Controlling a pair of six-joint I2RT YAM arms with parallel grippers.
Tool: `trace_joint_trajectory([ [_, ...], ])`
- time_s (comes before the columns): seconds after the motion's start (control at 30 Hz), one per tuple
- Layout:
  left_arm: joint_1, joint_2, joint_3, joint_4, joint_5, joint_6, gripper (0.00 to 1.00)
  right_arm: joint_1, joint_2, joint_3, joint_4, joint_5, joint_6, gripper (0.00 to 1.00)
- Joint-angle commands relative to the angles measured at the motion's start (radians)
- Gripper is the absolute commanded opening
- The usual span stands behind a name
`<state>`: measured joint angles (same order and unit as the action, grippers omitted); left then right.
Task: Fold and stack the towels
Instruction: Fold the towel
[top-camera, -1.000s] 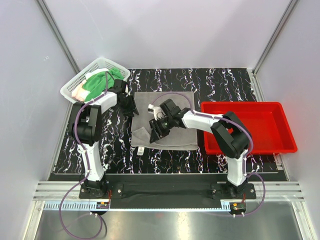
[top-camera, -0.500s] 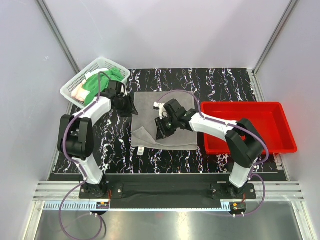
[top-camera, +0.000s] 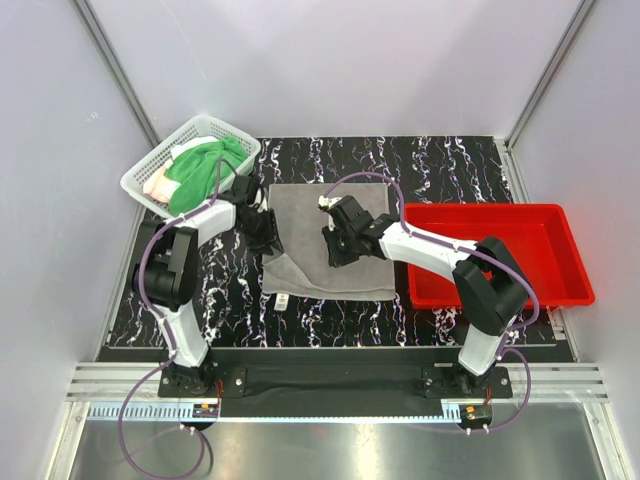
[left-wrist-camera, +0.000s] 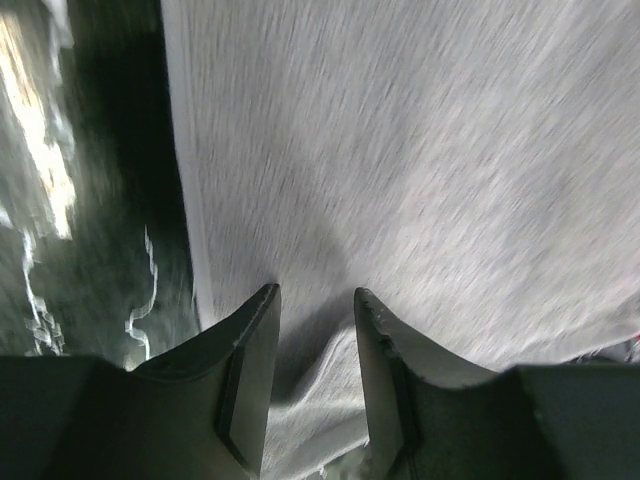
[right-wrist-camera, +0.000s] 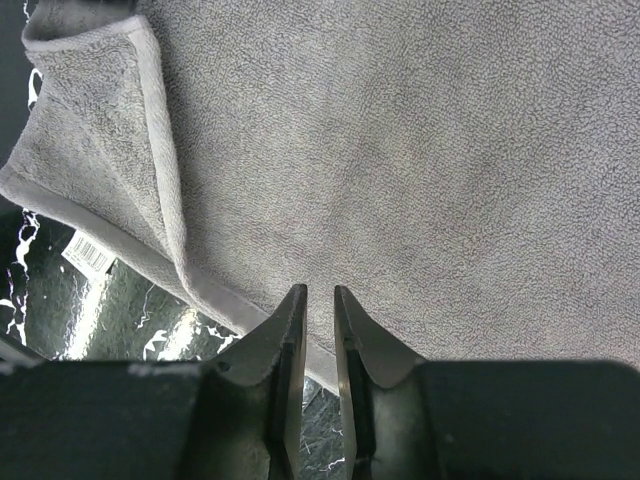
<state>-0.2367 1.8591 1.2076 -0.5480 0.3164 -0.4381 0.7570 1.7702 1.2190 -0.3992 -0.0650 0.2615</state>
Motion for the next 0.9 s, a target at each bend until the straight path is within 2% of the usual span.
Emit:
trace_joint_trajectory([
  [0.0, -0.003, -0.102, -0.065, -0.03, 0.036, 0.033, 0.4, -0.01, -0.012, 0.002, 0.005, 0.039, 0.005, 0.23],
  [0.17, -0.007, -0.192, -0.158, -0.036, 0.058, 0.047, 0.4, -0.019, -0.025, -0.015, 0.003, 0.044, 0.004, 0.23],
  [0.43, -0.013, -0.376, -0.308, -0.056, -0.034, 0.035, 0.41, -0.024, -0.041, -0.05, -0.016, 0.059, 0.047, 0.23],
  [0.67, -0.026, -0.471, -0.368, 0.023, -0.103, -0.076, 0.41, -0.03, -0.051, -0.019, -0.215, 0.261, 0.125, 0.22],
  [0.87, -0.03, -0.514, -0.399, 0.043, -0.164, -0.12, 0.42, -0.096, -0.129, -0.041, -0.371, 0.353, 0.229, 0.28],
])
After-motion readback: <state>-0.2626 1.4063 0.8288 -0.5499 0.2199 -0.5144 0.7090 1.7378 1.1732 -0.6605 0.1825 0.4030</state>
